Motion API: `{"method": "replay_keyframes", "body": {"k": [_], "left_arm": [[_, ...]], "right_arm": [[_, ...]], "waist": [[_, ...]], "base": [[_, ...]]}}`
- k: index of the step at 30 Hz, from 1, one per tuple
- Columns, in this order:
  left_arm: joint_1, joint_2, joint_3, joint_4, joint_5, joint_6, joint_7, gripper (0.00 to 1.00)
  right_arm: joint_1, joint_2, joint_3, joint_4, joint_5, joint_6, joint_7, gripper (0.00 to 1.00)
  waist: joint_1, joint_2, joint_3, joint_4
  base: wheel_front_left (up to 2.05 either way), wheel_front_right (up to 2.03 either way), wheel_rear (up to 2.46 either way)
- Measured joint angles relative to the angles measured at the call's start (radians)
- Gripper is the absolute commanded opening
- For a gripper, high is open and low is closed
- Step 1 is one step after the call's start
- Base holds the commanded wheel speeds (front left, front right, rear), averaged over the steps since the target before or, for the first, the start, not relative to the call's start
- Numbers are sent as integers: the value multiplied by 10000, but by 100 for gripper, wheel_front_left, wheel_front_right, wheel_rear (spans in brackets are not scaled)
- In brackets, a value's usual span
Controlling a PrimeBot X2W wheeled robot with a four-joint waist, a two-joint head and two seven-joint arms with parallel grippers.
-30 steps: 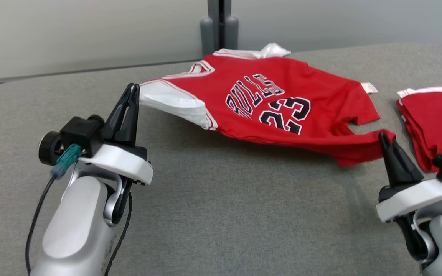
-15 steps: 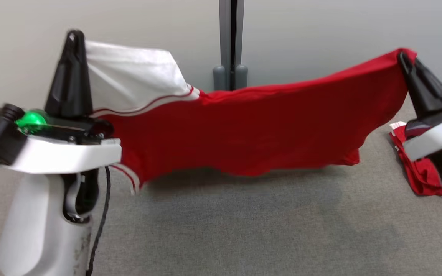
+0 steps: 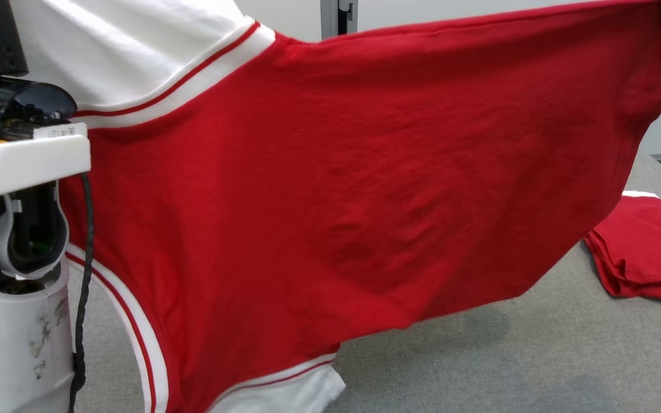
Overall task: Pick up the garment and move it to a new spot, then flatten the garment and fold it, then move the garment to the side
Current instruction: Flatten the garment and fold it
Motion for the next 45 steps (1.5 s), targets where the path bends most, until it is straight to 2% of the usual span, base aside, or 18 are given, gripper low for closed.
{"method": "replay_keyframes", "body": {"k": [5,9,11,14,18,21,25,27,28,31,34,38,45], "left_arm": [[-192,270,-17,-79,-142,35,529,0],[-790,297,-90,290,-257,44,882,0],[-1402,516,-142,631,-188,98,1127,0],[-2743,863,-499,1423,192,-88,1325,0],[-5177,729,-663,3045,173,-136,1469,0],[-7114,813,-675,4489,430,-134,1093,0],[-9382,769,-798,6266,949,-109,-84,0],[-10217,627,-752,7093,1020,-81,-790,0],[-10217,627,-752,7093,1020,-81,-790,0],[-11119,606,-874,8015,1478,40,-1618,0],[-11559,491,-972,8439,1724,-107,-1896,0],[-11463,362,-1093,8138,2238,-437,-1948,0],[-9321,-35,-1501,7221,2878,-759,-1965,0]], "right_arm": [[30,-270,-4,-428,-150,0,767,0],[-374,-192,81,-405,-123,0,1170,0],[-1065,-280,420,-297,-309,2,1446,0],[-2655,-297,882,349,-665,2,1538,0],[-4916,-84,1542,1703,-895,0,1438,0],[-6699,249,1952,3012,-1321,0,884,0],[-8806,769,2433,4692,-2355,2,-403,0],[-9576,1131,2318,5561,-2847,2,-1400,0],[-9576,1131,2318,5561,-2847,2,-1400,0],[-10348,1674,1891,6759,-3576,2,-2895,0],[-10557,2255,1661,7626,-3998,2,-3620,0],[-10273,2683,1758,8213,-4125,0,-3820,0],[-8501,2886,1923,8404,-3774,2,-3843,0]], "waist": [[0,0,255,-135],[0,0,605,-232],[0,0,911,-288],[0,0,1585,-384],[0,0,2732,-461],[0,-1,3650,-484],[0,-1,4810,-487],[0,-1,5325,-471],[0,-1,5325,-471],[0,-1,5962,-428],[0,-1,6439,-362],[0,-1,6901,-241],[0,-1,7261,130]], "base": [[0,0,0],[0,0,0],[0,0,0],[0,0,0],[0,0,0],[0,0,0],[0,0,0],[0,0,0],[0,0,0],[0,0,0],[0,0,0],[0,0,0],[0,0,0]]}}
